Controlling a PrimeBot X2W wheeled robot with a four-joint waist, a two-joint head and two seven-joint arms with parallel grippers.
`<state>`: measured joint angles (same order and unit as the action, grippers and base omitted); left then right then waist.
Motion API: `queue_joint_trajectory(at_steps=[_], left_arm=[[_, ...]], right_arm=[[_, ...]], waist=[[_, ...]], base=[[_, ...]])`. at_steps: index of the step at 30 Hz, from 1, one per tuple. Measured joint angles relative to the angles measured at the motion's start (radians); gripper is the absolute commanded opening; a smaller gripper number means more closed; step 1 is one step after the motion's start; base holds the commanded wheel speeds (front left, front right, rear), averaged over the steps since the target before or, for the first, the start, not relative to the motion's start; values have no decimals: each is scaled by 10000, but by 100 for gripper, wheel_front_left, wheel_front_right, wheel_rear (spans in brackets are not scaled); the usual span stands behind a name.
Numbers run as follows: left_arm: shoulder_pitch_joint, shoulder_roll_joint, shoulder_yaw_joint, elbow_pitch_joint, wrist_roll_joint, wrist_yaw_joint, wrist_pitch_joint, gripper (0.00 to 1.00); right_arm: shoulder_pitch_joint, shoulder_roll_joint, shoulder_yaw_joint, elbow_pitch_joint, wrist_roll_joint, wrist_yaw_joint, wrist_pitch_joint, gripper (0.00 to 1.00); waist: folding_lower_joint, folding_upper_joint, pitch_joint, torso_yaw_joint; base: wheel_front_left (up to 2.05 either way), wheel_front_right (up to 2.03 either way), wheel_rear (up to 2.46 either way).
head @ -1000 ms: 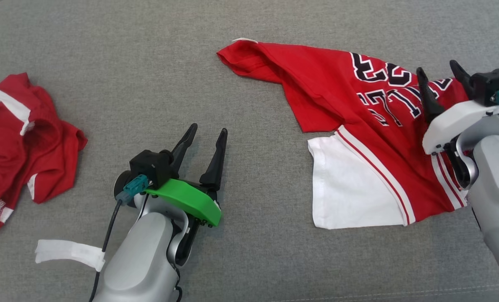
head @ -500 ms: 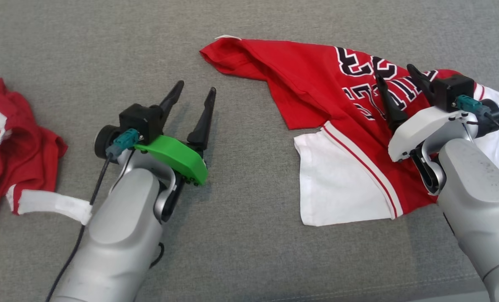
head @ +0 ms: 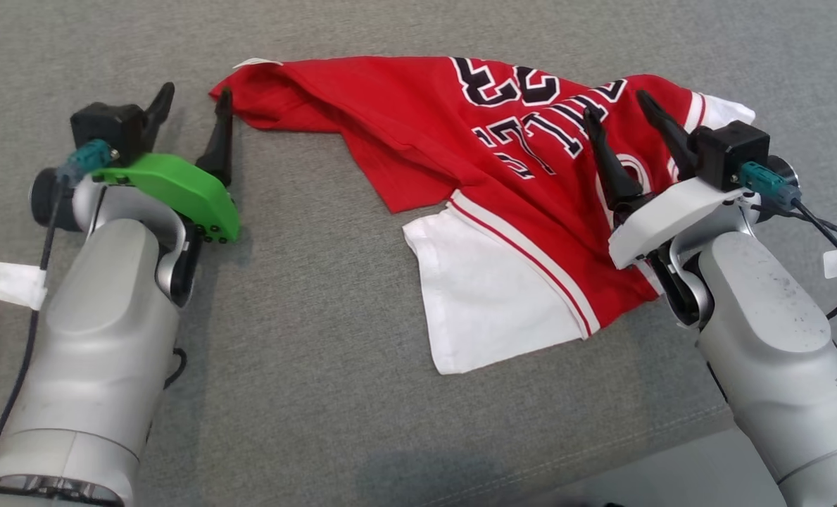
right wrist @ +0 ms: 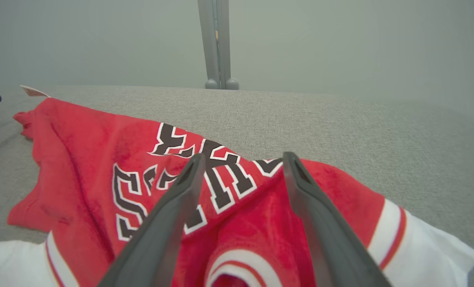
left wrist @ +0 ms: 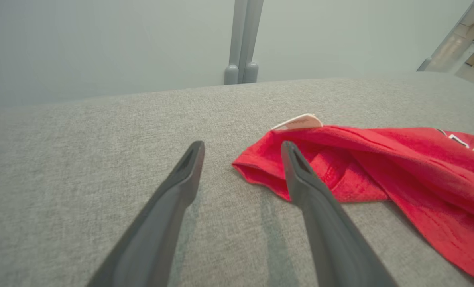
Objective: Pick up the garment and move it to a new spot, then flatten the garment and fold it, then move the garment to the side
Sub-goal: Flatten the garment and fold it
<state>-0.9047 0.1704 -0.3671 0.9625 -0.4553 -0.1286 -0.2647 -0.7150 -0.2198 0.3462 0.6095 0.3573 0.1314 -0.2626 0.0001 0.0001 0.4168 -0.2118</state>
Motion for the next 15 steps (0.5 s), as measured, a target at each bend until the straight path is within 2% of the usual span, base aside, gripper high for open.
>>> queue_joint_trajectory(at_steps=[7, 13, 14, 15], left_arm=[[-518, 163, 284, 1442, -75, 188, 0, 100], [-816, 56, 161, 2013, -140, 136, -19, 100], [-884, 42, 119, 2096, -157, 115, -19, 77], [-972, -6, -2, 2238, -180, 61, -6, 42]], right_arm=[[389, 117, -380, -355, -107, 0, 0, 100], [686, 104, -702, -464, -174, 0, 0, 100], [732, 107, -761, -487, -199, 0, 0, 100], [792, 123, -834, -497, -261, 0, 0, 100]], waist=[[0, 0, 319, -719], [0, 0, 500, -948], [-1, 0, 514, -960], [-1, 0, 513, -946]], base=[[0, 0, 0], [0, 0, 0], [0, 0, 0], [0, 0, 0]])
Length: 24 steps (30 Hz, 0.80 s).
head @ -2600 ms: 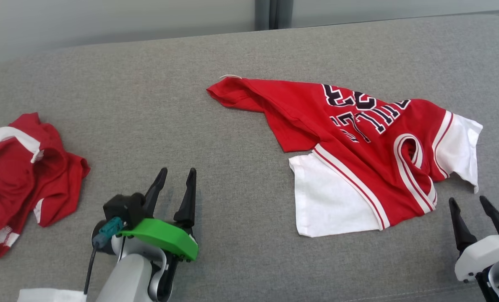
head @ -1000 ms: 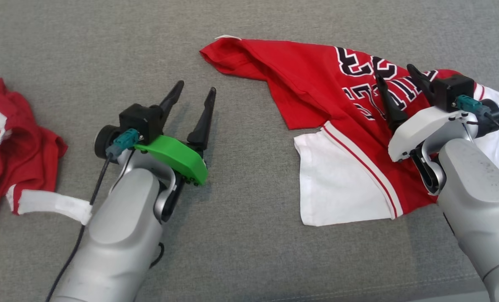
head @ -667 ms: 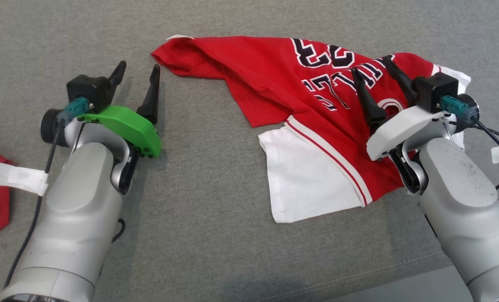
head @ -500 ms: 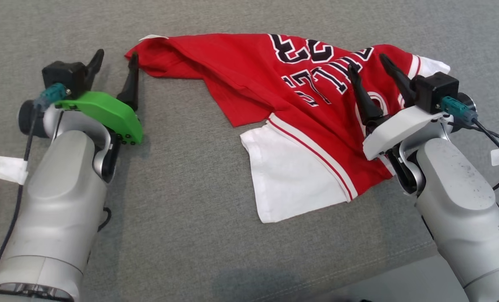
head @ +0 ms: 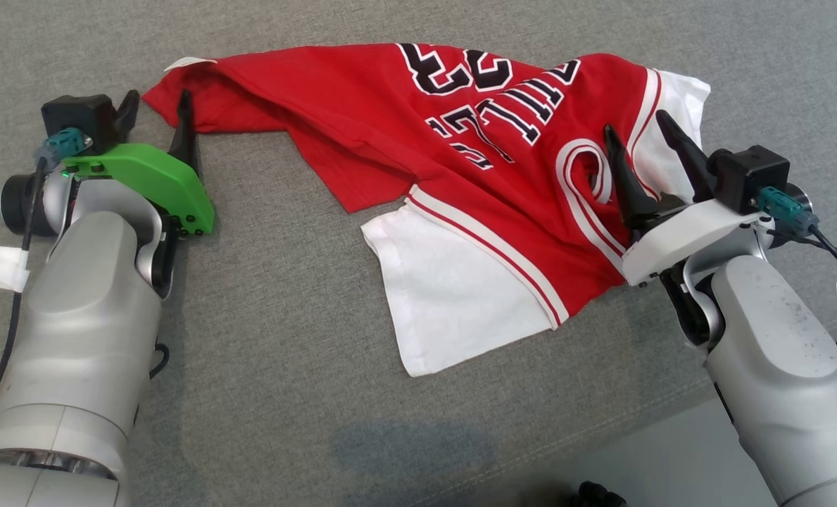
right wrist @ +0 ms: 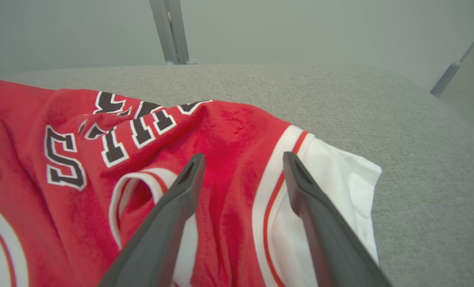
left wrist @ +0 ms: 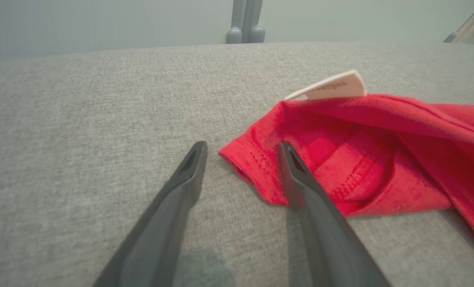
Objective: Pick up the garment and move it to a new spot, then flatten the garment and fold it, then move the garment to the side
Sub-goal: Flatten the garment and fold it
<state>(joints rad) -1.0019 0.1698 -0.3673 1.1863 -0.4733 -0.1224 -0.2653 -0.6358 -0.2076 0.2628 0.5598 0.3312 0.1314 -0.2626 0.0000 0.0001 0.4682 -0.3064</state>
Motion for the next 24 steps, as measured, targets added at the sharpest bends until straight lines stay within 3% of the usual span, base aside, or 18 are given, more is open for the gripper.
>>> queue_joint_trajectory(at_steps=[1, 6, 10, 15, 20, 24], left_arm=[[0, 0, 0, 0, 0, 0, 0, 0], [-49, -245, -397, 81, -115, -44, 15, 0], [108, -280, -943, -646, -274, -54, 44, 0], [296, 337, -612, -3699, 508, -82, 8, 0], [1543, 410, -29, -6527, 1724, -82, 12, 0], [2754, 529, -332, -8364, 2167, -92, 12, 0]], right_arm=[[0, 0, 0, 0, 0, 0, 0, 100], [105, 75, -196, -12, -100, 0, 0, 100], [217, 58, -378, -4, -180, 0, 0, 100], [532, 71, -569, 88, -180, 0, 0, 100], [987, 48, -721, 301, -161, 0, 0, 100], [1468, 23, -926, 470, -67, 0, 0, 100]], waist=[[0, 0, 0, 0], [0, 0, -60, 119], [0, 0, -195, 312], [1, 0, -438, 688], [1, 0, -792, 1173], [0, 0, -1209, 1778]], base=[[0, 0, 0], [0, 0, 0], [0, 0, 0], [0, 0, 0], [0, 0, 0], [0, 0, 0]])
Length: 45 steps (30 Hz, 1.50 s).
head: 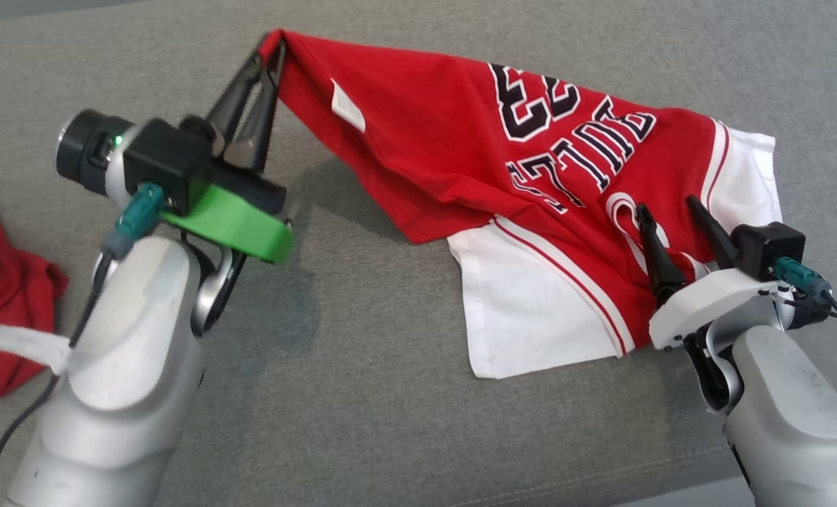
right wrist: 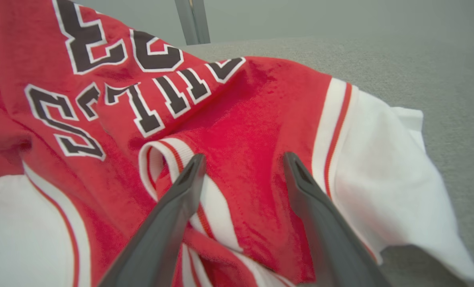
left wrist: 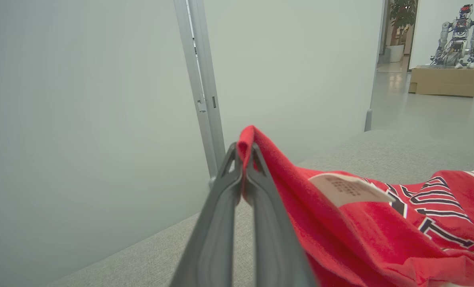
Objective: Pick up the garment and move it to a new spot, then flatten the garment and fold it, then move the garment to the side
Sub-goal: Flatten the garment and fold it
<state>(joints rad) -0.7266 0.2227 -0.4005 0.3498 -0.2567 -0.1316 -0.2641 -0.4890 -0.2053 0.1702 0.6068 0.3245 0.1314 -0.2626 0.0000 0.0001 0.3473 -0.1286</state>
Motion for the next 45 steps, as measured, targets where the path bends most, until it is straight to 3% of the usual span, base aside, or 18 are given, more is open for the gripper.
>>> queue_joint_trajectory(at_steps=[8, 13, 14, 16, 17, 18, 19, 20, 27, 36, 45], left_arm=[[2627, 723, -1001, -1336, 146, 0, -4, 0], [4026, 773, -1373, -554, 69, 0, 0, 1], [4232, 742, -1396, -339, 65, -2, -2, 9], [4517, 667, -1396, 182, 67, -2, 0, 6], [4614, 596, -1296, 454, 69, -2, -2, 16], [4684, 527, -1221, 734, 105, 0, -2, 41], [4725, 481, -1191, 1022, 228, -2, 0, 88], [4758, 405, -1145, 1290, 295, 0, 0, 100], [5204, -150, -146, 2004, 575, 364, 0, 100], [6079, -675, 800, 1563, 759, 261, 0, 100], [6344, -1103, 1110, 1095, 1026, 84, 0, 100]], right_arm=[[646, 94, -230, 146, 111, 0, 0, 100], [953, 92, -232, 286, 173, 0, 0, 100], [989, 86, -234, 314, 184, 0, 0, 100], [1039, 75, -230, 322, 219, 0, 0, 100], [1089, 75, -215, 324, 240, 0, 0, 100], [1165, 69, -192, 330, 251, 0, 0, 100], [1226, 65, -169, 347, 274, 0, 0, 100], [1287, 58, -161, 355, 311, 0, 0, 100], [1659, -44, -499, 364, 527, 0, 0, 100], [2313, -196, -1358, 466, 629, 0, 0, 100], [3152, -40, -1776, 376, 930, 0, 0, 100]], waist=[[0, 0, -731, 951], [0, 0, -1155, 1418], [0, 0, -1235, 1496], [0, 0, -1386, 1625], [0, 0, -1455, 1675], [0, 0, -1521, 1716], [0, 0, -1583, 1751], [0, -1, -1638, 1778], [0, 0, -1916, 1776], [-1, -1, -2127, 1943], [0, 0, -2199, 2160]], base=[[0, 0, 0], [0, 0, 0], [0, 0, 0], [0, 0, 0], [0, 0, 0], [0, 0, 0], [0, 0, 0], [0, 0, 0], [0, 0, 0], [0, 0, 0], [0, 0, 0]])
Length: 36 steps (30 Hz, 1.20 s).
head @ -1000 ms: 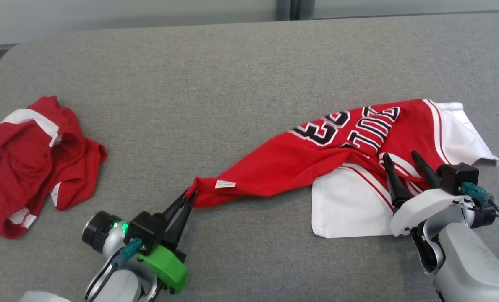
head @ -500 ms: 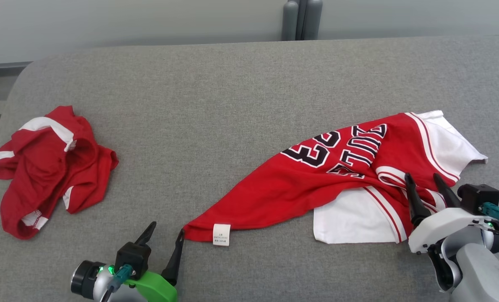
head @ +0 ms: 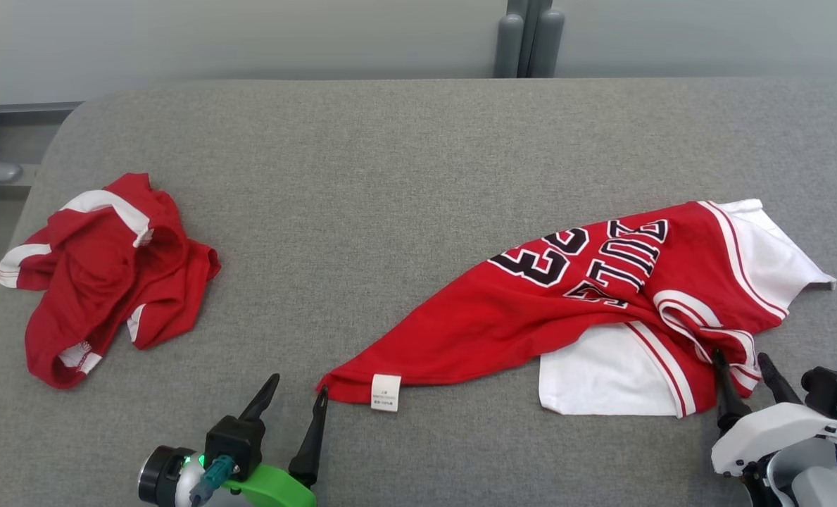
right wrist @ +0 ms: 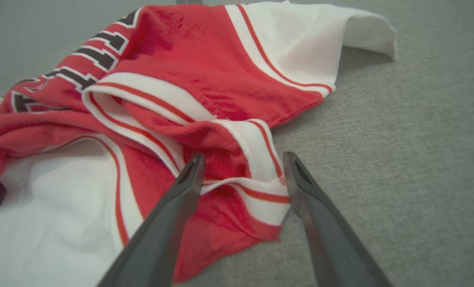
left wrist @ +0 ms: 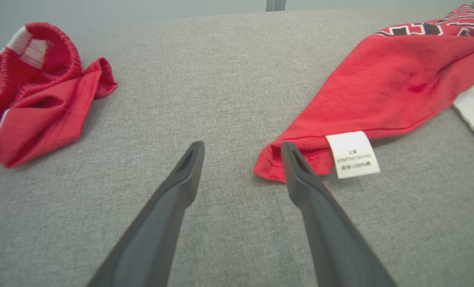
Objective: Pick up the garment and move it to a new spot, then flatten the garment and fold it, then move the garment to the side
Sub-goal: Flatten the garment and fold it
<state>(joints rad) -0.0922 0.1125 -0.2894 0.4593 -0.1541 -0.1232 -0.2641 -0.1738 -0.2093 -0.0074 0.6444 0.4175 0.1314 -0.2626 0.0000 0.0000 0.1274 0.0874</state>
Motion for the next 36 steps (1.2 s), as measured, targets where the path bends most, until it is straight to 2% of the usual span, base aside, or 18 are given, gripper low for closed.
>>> queue_joint_trajectory(at_steps=[6, 12, 23, 24, 25, 26, 27, 32, 36], left_arm=[[-10, -54, 25, -176, 173, -40, 0, 100], [-112, -140, -100, -318, 238, -56, 0, 100], [-328, -198, -439, -403, 132, -58, 0, 100], [-362, -198, -466, -414, 111, -58, 0, 100], [-404, -196, -495, -431, 82, -58, 0, 100], [-432, -196, -516, -468, 65, -58, 0, 100], [-453, -198, -527, -520, 63, -59, 0, 100], [-560, -224, -616, -940, 29, -59, -2, 100], [-750, -297, -863, -1384, -2, -75, -2, 100]], right_arm=[[-482, 75, -522, -288, 326, 0, 0, 100], [-1056, 31, -1012, 186, 238, 0, -2, 100], [-2033, -67, -2151, 2192, -589, 0, -12, 100], [-2140, -102, -2232, 2414, -663, 0, -33, 96], [-2253, -150, -2270, 2610, -788, 0, -33, 42], [-2370, -184, -2345, 2725, -849, 0, -35, 6], [-2470, -226, -2387, 2757, -922, 0, -35, 0], [-2851, -290, -2499, 2270, -1216, -2, -13, 0], [-3389, -731, -2477, 1768, -1546, 0, -13, 0]], waist=[[0, 0, 131, -23], [0, 0, 279, 146], [0, 0, 652, 615], [0, 0, 693, 666], [0, 0, 736, 721], [0, 0, 778, 774], [0, 0, 820, 831], [0, 0, 1052, 1090], [0, 0, 1271, 1319]], base=[[0, 0, 0], [0, 0, 0], [0, 0, 0], [0, 0, 0], [0, 0, 0], [0, 0, 0], [0, 0, 0], [0, 0, 0], [0, 0, 0]])
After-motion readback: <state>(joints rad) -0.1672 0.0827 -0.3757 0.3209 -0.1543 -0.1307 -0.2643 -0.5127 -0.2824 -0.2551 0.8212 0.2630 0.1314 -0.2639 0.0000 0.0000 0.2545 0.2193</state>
